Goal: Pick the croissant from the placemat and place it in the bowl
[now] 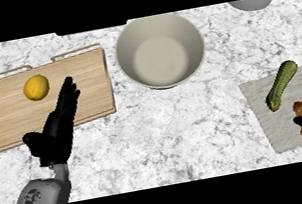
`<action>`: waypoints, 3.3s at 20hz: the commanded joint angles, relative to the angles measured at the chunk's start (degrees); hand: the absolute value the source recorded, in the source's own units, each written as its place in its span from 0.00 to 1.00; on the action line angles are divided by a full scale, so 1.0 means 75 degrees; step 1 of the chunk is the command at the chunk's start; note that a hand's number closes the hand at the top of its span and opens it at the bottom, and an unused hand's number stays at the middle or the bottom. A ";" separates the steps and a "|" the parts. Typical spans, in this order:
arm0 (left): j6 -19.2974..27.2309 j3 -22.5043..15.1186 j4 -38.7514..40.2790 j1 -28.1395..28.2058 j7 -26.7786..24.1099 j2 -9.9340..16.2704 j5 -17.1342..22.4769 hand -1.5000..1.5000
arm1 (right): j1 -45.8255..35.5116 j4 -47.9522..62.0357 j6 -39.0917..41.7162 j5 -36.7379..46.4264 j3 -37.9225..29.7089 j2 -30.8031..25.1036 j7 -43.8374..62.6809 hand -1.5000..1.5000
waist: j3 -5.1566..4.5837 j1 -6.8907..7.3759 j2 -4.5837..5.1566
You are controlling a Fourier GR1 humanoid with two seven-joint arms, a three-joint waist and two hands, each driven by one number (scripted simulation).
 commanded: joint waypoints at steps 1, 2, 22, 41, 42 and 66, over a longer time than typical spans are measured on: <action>-0.0411 0.0224 -0.0556 0.0358 0.0215 0.0165 0.0078 0.50 | 0.0306 -0.0350 0.0114 -0.0241 -0.0225 0.0209 -0.0452 0.00 | -0.0001 0.0007 -0.0006; -0.0166 0.0163 -0.0125 -0.0110 0.0345 -0.0153 -0.0066 0.50 | -0.0077 0.0252 -0.0157 -0.0329 -0.0312 0.0294 -0.0869 0.00 | 0.0000 0.0002 0.0000; -0.0484 0.0643 0.0198 -0.0356 0.0515 -0.0712 -0.0656 0.50 | -0.0047 0.1930 -0.0368 -0.1303 -0.0775 0.1197 -0.2950 0.00 | -0.0001 -0.0003 0.0003; -0.0709 0.0734 -0.0257 0.0060 0.0346 -0.0814 -0.0842 0.50 | -0.0707 0.4514 -0.0060 -0.0041 -0.0221 0.0498 -0.3581 1.00 | 0.0001 0.0035 0.0005; -0.0663 0.0579 -0.0151 -0.0034 0.0261 -0.0896 -0.1014 0.50 | -0.0932 0.4478 0.0083 0.0072 -0.0161 0.0301 -0.3435 1.00 | -0.0001 0.0031 0.0007; -0.1070 0.0353 -0.0121 -0.0350 0.0475 -0.1056 -0.0952 0.50 | -0.2937 0.2135 0.7152 -0.2309 0.5285 -0.0321 -0.8954 1.00 | 0.0040 0.0754 -0.0079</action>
